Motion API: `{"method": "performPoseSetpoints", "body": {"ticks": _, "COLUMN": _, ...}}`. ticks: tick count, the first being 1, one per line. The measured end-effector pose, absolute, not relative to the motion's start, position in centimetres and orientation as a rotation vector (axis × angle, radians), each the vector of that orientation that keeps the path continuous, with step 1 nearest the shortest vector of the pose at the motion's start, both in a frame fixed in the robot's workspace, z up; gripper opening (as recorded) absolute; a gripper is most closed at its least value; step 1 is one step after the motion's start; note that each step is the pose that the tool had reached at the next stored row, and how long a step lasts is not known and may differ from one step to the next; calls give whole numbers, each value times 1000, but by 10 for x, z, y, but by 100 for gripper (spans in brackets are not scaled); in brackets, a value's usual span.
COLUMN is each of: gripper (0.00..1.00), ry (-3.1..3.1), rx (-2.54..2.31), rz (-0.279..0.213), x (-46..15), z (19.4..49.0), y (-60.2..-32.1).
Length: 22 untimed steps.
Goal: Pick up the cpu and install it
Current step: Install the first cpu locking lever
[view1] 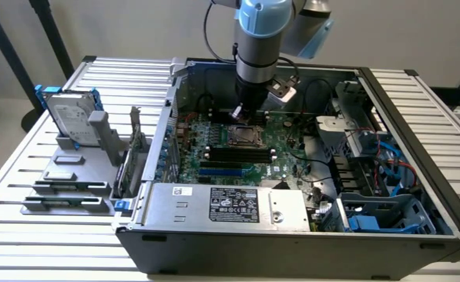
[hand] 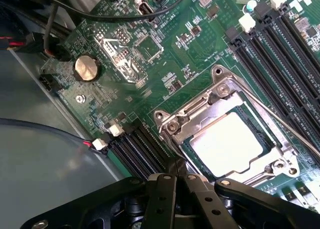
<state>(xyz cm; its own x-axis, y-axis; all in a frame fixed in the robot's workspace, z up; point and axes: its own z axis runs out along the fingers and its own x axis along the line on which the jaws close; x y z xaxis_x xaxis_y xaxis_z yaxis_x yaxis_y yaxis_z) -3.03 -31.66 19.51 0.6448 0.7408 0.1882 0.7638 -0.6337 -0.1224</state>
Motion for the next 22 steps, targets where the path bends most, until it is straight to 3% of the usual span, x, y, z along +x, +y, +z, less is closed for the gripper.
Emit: {"method": "performPoseSetpoints", "body": {"ticks": 22, "gripper": 11, "ry": -1229, "rx": -2661, "rz": -173, "x": -22, "z": 195, "y": -320}}
